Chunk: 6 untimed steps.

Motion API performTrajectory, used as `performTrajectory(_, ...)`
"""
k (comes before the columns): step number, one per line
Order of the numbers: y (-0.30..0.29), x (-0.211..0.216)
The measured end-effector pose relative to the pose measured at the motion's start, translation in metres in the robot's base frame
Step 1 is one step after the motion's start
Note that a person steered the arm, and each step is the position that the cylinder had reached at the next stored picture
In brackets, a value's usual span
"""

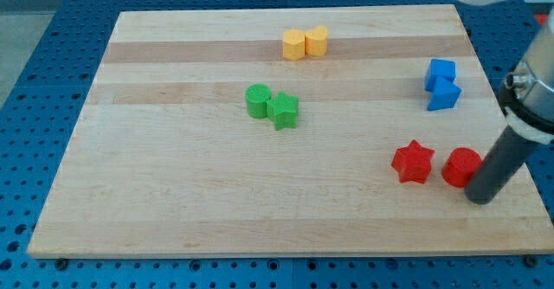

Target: Push the red circle into the right side of the red star

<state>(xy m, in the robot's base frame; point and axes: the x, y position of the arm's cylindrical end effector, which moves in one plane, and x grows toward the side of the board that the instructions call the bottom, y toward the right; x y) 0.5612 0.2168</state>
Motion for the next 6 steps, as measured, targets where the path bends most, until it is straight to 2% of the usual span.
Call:
performTrajectory(1, -0.009, 0.0)
performTrajectory(3, 0.028, -0.004)
performTrajectory(6, 0.022, -0.026)
